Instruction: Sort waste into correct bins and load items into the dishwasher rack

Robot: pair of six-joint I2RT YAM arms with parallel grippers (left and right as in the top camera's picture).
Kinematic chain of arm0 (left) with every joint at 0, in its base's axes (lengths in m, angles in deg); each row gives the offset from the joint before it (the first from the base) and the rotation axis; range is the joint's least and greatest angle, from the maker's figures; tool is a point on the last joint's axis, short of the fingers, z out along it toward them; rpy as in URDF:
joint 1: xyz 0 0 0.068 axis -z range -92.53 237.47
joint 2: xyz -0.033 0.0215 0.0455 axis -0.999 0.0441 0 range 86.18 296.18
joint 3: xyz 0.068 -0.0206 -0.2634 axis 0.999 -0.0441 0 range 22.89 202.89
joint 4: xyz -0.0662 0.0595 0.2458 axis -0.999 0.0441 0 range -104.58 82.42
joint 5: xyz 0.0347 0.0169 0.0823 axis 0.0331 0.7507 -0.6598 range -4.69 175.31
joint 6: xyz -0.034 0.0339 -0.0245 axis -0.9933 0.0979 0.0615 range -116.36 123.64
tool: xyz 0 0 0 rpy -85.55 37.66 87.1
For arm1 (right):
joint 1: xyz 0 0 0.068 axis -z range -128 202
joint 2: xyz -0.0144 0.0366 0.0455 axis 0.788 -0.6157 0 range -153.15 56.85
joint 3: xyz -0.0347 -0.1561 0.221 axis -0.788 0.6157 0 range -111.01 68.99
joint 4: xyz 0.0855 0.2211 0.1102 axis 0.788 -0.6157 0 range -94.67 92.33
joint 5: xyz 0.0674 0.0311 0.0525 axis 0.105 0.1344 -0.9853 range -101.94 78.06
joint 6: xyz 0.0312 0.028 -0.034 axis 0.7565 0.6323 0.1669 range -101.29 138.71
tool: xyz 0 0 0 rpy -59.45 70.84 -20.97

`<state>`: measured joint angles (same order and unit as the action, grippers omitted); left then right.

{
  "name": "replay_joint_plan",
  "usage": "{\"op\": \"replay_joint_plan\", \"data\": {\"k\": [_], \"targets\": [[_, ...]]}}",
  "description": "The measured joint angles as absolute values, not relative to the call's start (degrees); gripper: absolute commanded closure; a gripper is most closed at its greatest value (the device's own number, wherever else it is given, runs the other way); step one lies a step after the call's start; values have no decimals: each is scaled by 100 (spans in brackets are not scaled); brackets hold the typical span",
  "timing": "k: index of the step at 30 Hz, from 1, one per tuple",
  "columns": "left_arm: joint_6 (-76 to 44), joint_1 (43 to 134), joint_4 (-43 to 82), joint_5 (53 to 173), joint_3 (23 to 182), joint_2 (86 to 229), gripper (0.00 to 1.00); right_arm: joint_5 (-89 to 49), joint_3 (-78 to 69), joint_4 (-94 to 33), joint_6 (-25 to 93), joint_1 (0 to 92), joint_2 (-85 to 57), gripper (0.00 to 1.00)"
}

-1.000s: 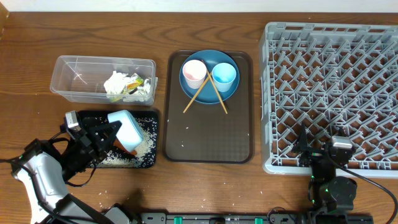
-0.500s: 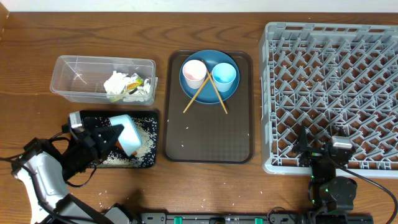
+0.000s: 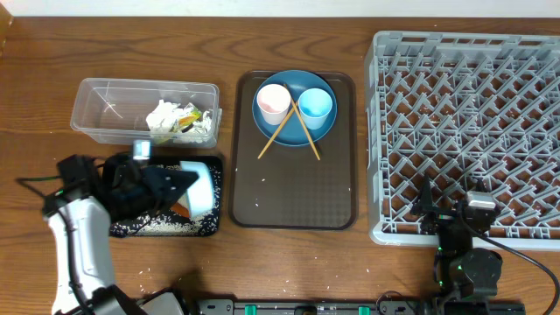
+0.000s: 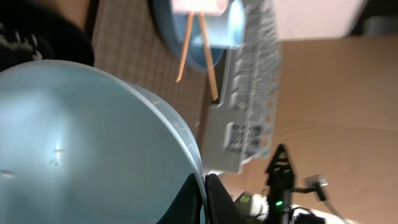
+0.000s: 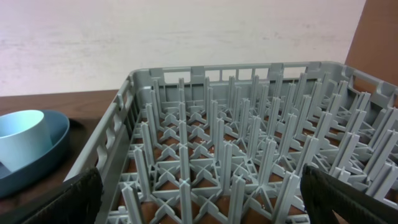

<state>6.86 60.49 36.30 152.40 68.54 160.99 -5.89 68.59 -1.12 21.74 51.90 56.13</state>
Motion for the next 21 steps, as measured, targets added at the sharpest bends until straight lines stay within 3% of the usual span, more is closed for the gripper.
{"op": "replay_joint_plan", "data": {"k": [11, 21], "targets": [[-1436, 8331, 2701, 13439, 6859, 15710, 94, -589, 6859, -112, 2174, 5192, 5613, 1], [-2959, 10431, 2589, 10132, 6894, 15301, 94, -589, 6859, -112, 2174, 5190, 5613, 1]]}}
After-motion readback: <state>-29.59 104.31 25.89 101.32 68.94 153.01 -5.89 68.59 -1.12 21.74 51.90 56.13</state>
